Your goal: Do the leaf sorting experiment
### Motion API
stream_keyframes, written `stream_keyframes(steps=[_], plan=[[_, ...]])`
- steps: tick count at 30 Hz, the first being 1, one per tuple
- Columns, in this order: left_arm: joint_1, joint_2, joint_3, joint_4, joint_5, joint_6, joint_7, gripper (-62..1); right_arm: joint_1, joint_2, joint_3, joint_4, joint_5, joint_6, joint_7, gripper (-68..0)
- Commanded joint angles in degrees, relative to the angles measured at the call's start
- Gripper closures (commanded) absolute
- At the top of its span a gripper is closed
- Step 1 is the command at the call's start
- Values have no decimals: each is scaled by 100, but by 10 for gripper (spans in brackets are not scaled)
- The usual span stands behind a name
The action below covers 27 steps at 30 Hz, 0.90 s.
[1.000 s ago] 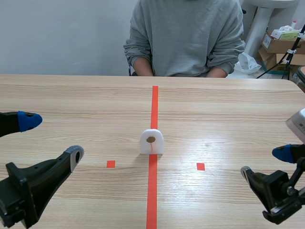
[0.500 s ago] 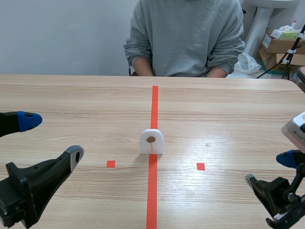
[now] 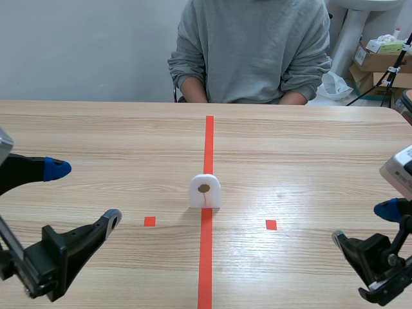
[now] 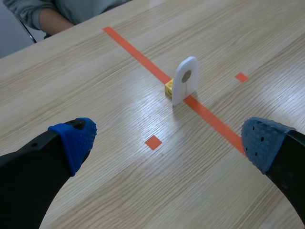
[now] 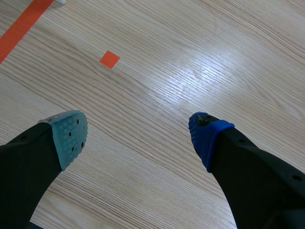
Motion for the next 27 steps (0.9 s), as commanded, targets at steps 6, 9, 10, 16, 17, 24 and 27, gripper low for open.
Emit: stream_keyframes(steps=[6,9,10,16,17,24,27], plan=[[-1598,13,890,-1322,94,-103,-94,-623,37,57,48,68,42,2,57,-441],[-2376,48,1486,-1991,114,-286,-120,-623,37,57,48,68,42,2,61,-441],[-2643,94,1698,-2214,114,-313,-125,-623,37,57,48,68,42,2,63,-441],[-3923,573,2675,-3397,214,-328,-125,-623,37,57,48,68,42,2,61,-441],[-4092,669,2800,-3591,295,-328,-125,-623,37,57,48,68,42,2,61,-441],[-4942,1272,3427,-4846,629,-326,-131,-623,37,57,48,68,42,2,61,-441],[-5143,1469,3543,-5154,636,-326,-131,-623,37,57,48,68,42,2,63,-441]])
